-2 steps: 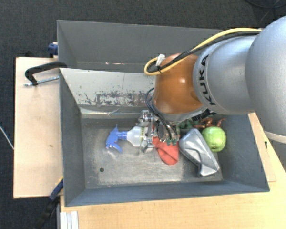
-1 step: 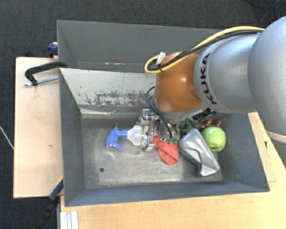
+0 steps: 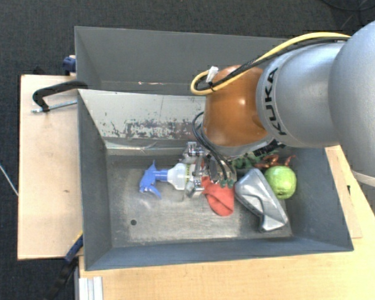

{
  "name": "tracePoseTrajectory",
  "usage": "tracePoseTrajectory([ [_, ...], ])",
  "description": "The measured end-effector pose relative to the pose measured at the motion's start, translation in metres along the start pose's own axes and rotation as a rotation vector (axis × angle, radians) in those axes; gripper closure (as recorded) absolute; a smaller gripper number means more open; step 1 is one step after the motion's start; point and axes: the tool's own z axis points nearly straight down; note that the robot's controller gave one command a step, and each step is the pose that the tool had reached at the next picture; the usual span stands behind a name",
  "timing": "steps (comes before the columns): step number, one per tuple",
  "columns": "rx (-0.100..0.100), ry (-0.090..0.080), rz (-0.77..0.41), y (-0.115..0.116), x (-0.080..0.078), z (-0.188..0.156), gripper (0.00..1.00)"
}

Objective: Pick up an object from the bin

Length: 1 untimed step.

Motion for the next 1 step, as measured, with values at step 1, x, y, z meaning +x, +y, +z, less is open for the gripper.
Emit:
tracePoseTrajectory([
  [1,0.001,0.007,0.000,-0.0001,0.0014,-0.0136,1.00],
])
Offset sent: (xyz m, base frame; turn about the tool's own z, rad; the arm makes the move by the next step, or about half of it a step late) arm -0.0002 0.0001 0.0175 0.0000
